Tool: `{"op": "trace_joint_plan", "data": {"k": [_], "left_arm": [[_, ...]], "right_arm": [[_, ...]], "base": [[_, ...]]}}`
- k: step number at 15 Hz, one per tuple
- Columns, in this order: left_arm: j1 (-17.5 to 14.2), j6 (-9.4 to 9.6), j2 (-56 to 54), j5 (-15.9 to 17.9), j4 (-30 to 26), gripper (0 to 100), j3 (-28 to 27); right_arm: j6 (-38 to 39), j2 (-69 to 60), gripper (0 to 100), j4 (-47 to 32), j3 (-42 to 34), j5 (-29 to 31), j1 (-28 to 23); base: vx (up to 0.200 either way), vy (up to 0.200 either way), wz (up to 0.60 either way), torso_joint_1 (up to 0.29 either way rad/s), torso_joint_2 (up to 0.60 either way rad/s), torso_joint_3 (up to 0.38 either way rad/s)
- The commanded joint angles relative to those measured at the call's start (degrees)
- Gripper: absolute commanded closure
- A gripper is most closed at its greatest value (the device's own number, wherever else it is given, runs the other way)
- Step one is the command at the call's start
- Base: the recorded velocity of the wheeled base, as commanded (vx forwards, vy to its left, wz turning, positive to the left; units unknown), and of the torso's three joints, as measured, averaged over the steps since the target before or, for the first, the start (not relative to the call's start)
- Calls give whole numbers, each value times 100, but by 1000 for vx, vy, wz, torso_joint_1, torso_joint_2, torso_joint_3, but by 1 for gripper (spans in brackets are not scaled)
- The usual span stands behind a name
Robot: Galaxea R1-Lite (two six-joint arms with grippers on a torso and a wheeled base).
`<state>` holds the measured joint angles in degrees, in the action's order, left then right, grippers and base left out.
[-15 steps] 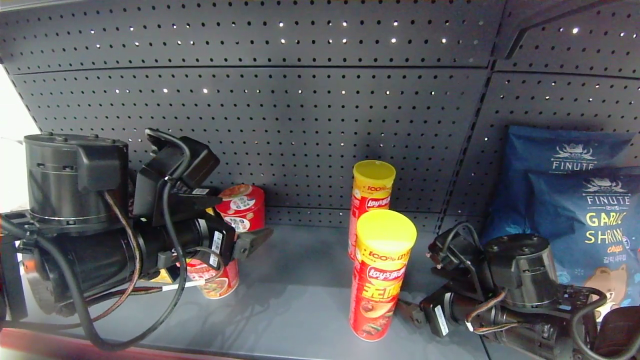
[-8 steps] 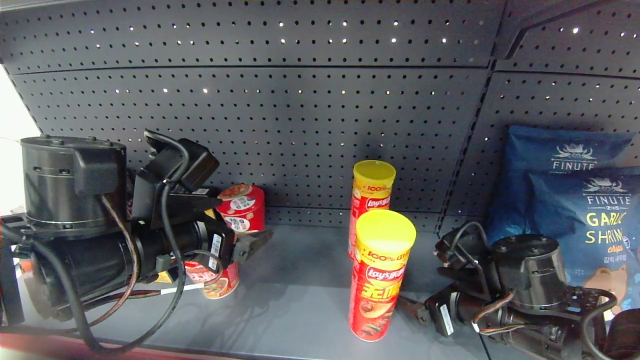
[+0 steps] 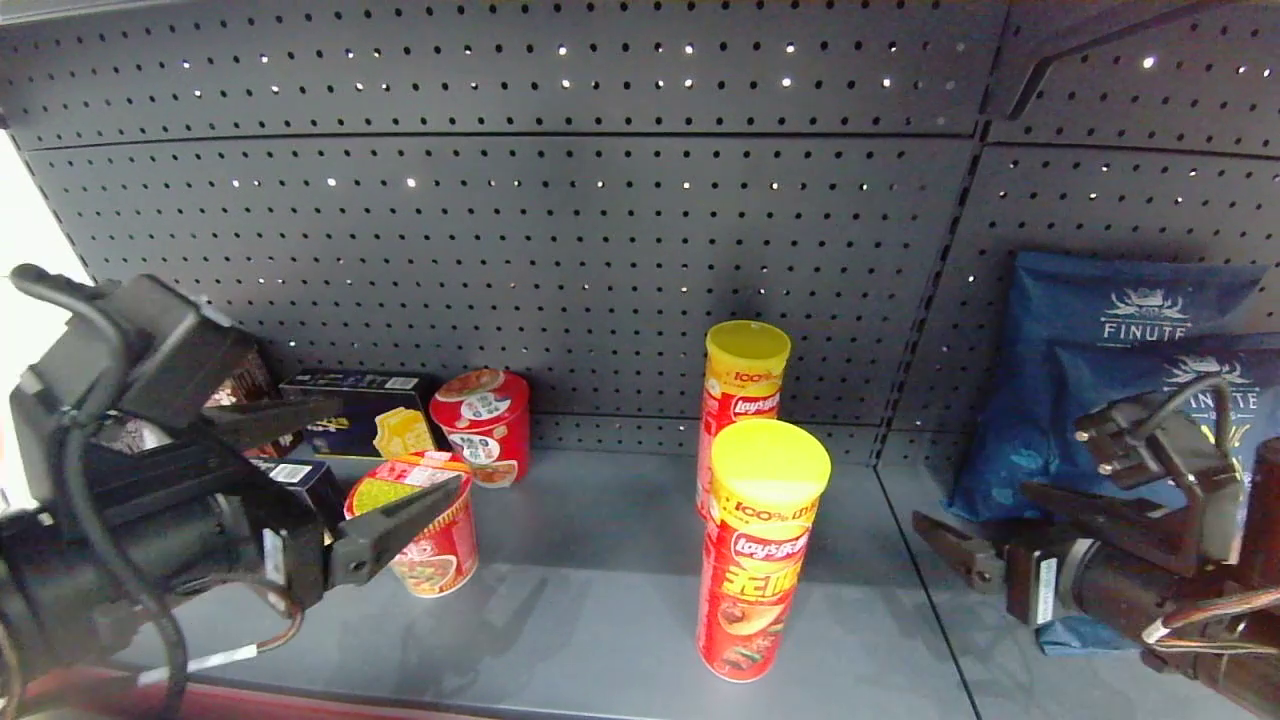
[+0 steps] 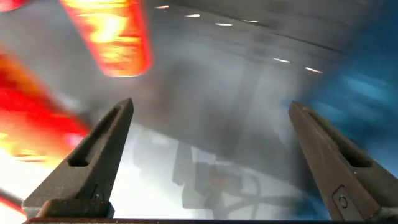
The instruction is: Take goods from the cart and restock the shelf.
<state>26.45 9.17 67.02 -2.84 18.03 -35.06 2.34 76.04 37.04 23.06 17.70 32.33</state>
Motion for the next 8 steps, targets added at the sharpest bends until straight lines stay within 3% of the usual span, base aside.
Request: {"op": "trace_joint_plan", "data": {"k": [1, 5, 8], "left_arm": [[-659, 24, -1332, -147, -45, 0, 694], [-1810, -73, -2079, -612, -318, 0, 799], [-1933, -135, -2774, -1017, -608, 0, 1282]], "right_arm": [[-23, -969, 0, -258, -285, 260, -895], [-181, -2050, 0, -750, -724, 462, -2187], [-559, -3228, 0, -1146, -1331, 471, -2416]], "base": [[0, 0, 0, 0, 0, 0], [0, 0, 0, 0, 0, 0], [0, 0, 0, 0, 0, 0]]}}
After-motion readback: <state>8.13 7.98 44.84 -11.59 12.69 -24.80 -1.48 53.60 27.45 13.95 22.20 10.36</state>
